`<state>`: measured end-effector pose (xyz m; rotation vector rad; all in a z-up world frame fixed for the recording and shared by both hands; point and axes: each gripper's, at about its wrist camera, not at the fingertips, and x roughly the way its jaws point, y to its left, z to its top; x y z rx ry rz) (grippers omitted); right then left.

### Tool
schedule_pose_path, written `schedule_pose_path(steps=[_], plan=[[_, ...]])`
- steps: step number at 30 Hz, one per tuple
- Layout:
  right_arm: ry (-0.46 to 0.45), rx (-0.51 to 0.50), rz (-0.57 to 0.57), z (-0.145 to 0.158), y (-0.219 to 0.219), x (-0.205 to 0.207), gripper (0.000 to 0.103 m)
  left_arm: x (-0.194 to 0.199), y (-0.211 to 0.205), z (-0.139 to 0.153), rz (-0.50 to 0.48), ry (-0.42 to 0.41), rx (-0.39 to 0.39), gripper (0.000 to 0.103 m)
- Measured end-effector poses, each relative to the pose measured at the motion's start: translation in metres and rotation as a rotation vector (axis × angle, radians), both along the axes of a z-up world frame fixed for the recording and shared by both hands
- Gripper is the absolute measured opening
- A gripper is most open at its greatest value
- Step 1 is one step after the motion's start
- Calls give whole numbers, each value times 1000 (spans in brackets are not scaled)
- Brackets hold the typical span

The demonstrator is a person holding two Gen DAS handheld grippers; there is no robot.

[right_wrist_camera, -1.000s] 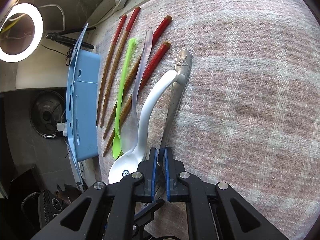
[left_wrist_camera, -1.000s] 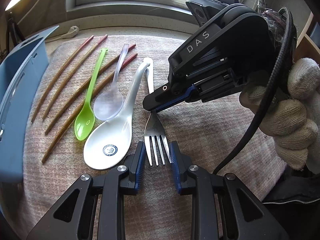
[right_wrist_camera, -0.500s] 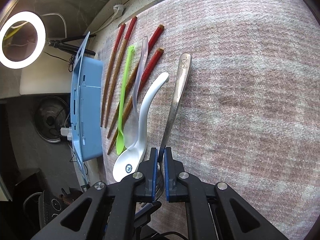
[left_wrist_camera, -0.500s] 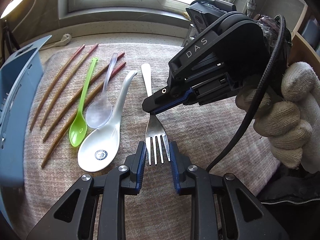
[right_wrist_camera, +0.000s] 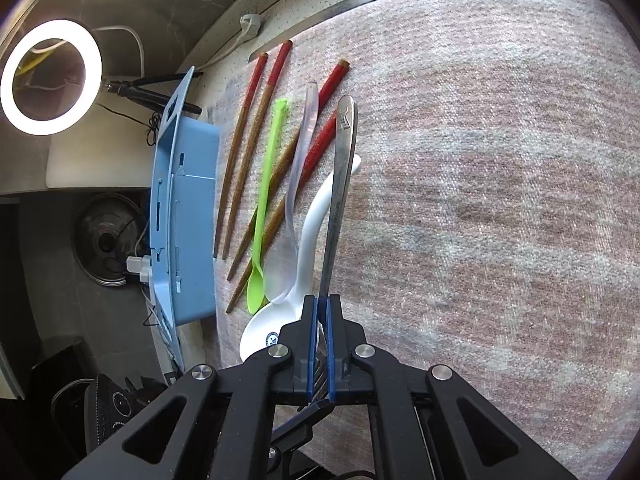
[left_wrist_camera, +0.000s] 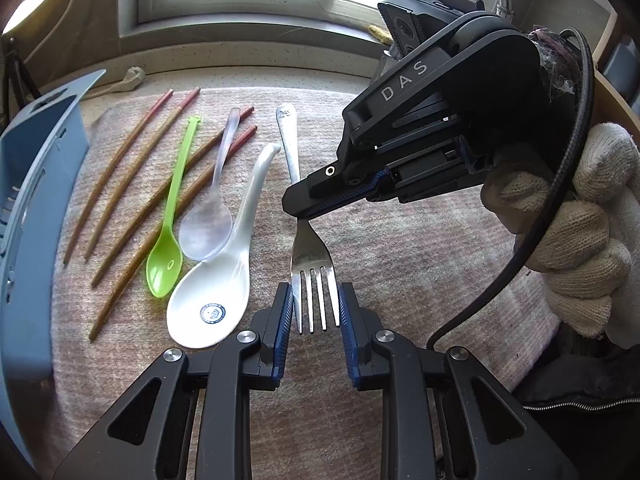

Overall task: Organize utensils
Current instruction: 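Lift the metal fork off the towel with the left tool, then carry the metal fork into the blue drainer and open the left tool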

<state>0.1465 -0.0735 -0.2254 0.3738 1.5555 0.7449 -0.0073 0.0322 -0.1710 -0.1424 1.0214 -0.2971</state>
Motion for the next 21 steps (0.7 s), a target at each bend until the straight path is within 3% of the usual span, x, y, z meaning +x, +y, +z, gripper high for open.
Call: schedule_pose_path(steps=[9,21], plan=[[-44,43,34,29,41,2,4,-7,28,26,25,-48,26,22],[-84,104,103,57,133,-3,3,-18,105,52,91,-91,78,20]])
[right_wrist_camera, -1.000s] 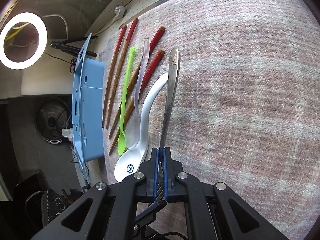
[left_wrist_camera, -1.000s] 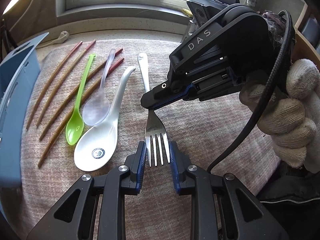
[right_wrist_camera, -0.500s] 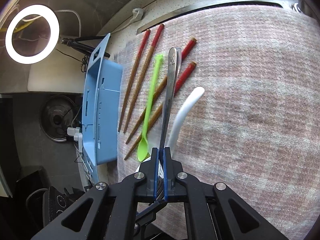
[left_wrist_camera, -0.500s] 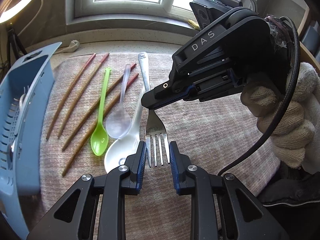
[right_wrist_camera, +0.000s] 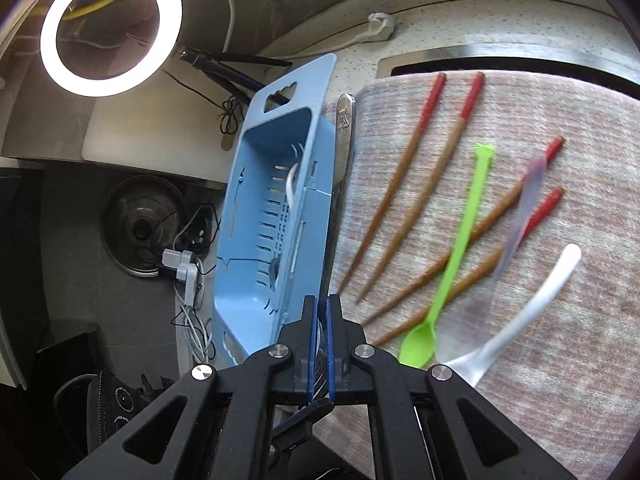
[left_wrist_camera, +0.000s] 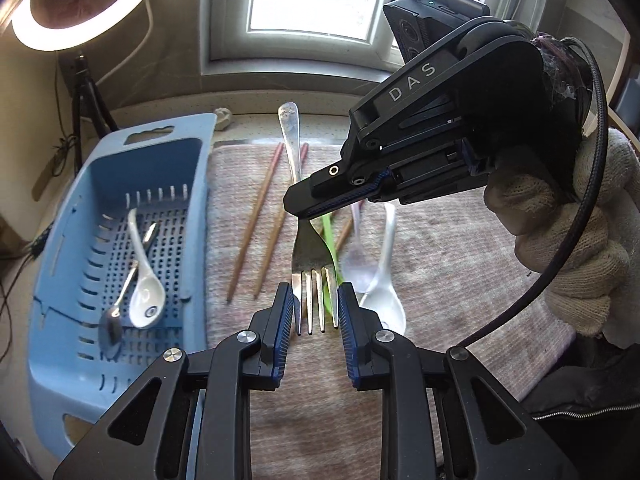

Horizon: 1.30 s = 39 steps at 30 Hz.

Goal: Organize utensils

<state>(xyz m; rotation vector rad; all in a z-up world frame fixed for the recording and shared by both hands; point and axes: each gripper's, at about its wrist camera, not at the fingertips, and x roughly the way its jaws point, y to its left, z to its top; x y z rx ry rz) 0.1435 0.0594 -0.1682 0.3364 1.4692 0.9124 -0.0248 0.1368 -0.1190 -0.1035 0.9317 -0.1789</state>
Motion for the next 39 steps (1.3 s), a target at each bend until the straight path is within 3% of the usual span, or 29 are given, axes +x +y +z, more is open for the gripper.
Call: schedule_pose_path(steps=[15,17,21,23,24,32,36,39], plan=[[-33,-42,77,-8,106,-10,3,-4,83,-13,78,23,14,18],[-40,-57,87,-9,113,-12,7,-6,87,-15,82,34,10,18],[-80,-67,86,-6,119,-13,14,-9,97,-21,104,50,-1,18],[-91,-70,81,-4,120,-13,29,-10,100,-22,117,57,-10,19],[-96,-70,80,-3,119,-12,30,-11,102,-22,128,59,-11,22],[-107,-74,78,-1,112,-12,37,-15,105,-19,155,46,-24,23],[-118,-75,84,1,111,-13,37,-15,103,-17,166,40,-16,32],[-128,-70,82,3,109,-14,38,-16,102,-17,172,39,-12,32]])
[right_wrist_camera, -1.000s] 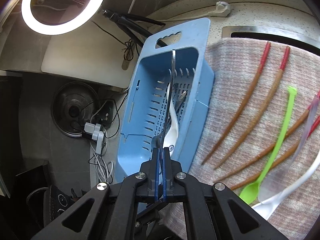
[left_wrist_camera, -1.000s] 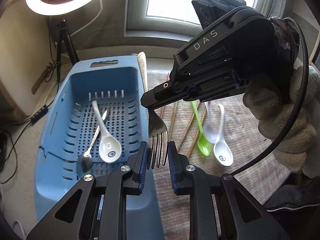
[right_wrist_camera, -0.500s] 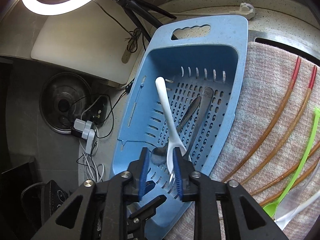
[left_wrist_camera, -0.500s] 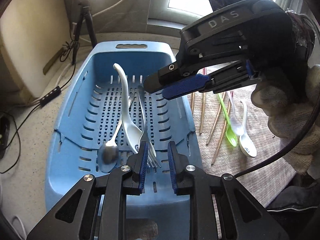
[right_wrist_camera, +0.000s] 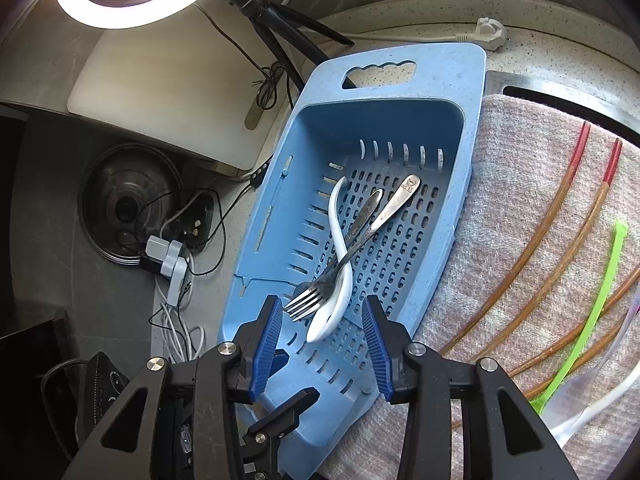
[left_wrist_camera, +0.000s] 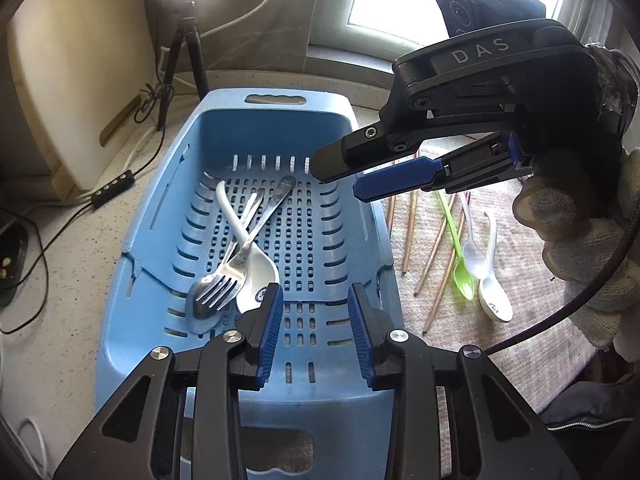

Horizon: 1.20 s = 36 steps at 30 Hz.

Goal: Organize utensils

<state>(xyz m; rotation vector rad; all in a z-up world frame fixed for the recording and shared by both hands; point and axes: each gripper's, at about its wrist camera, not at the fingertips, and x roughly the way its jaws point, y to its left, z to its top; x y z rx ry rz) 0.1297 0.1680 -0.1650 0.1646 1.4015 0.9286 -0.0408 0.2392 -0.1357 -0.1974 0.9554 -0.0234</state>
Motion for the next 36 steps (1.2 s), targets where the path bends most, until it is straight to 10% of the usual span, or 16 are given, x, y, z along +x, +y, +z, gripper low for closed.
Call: schedule_pose_path(steps=[12,19,27,36], plan=[[-60,35,-54,8,-27,1,47,-1,-4,3,20,1,14,50],[-179,81,-114,22,-65,0,72,0,-8,2,27,18,18,58],[-442,35,-126,39,-123,-11,73,2,-22,11,25,-3,19,58],[-543,-80,-259,37,-211,-16,73,7,-54,18,-15,-13,3,58]])
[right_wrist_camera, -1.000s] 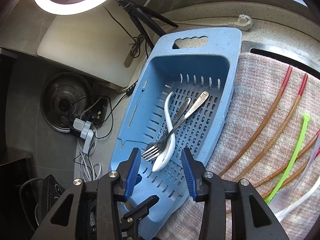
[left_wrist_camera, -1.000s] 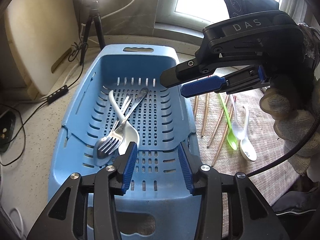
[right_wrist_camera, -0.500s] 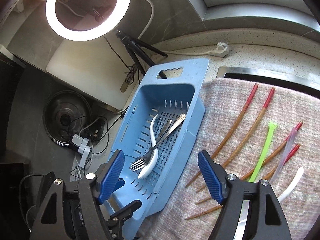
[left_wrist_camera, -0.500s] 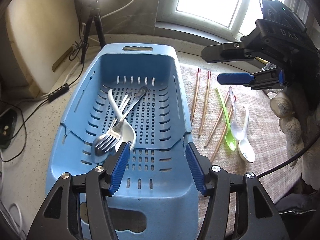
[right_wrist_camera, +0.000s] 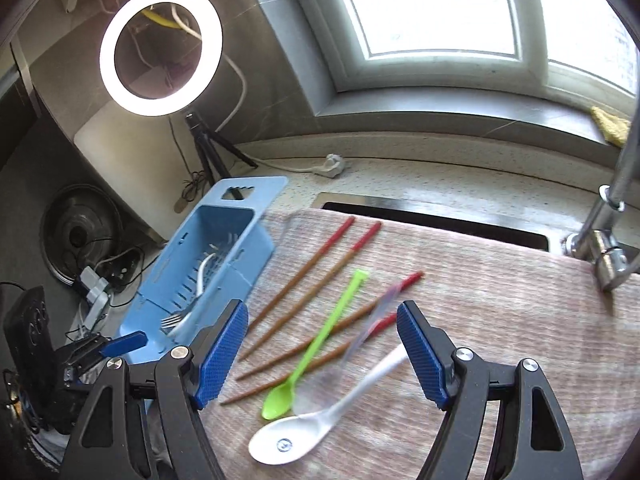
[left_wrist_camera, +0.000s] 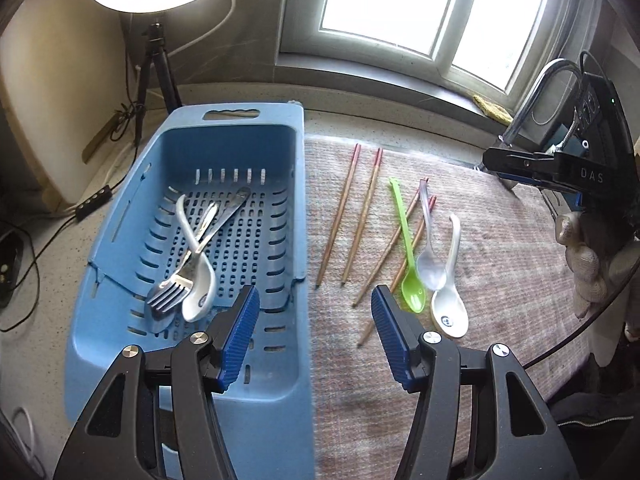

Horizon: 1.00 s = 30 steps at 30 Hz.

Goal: Organize utensils

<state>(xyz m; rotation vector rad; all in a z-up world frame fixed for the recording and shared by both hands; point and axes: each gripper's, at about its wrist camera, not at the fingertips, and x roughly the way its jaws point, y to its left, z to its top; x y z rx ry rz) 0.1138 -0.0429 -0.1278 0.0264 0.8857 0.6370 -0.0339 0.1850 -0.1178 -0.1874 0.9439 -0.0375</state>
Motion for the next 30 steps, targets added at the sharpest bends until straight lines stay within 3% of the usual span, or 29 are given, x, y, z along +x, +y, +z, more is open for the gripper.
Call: schedule_pose_path(steps=[8,14,24,30], plan=[[50,-63,-104,-20,-50,2,73,4,-41,-5,-50,18,-19,58],[93,-38,-107,-25,-70,5,73,1,-68,-13,-75,45,-38,58],[224,58,-50,-35,-69,13,72,-5,-89,-22,-82,66,-52,58],[293,111,-4,-36,-53,22,61,-2,-87,-22,-71,73,-44,58]])
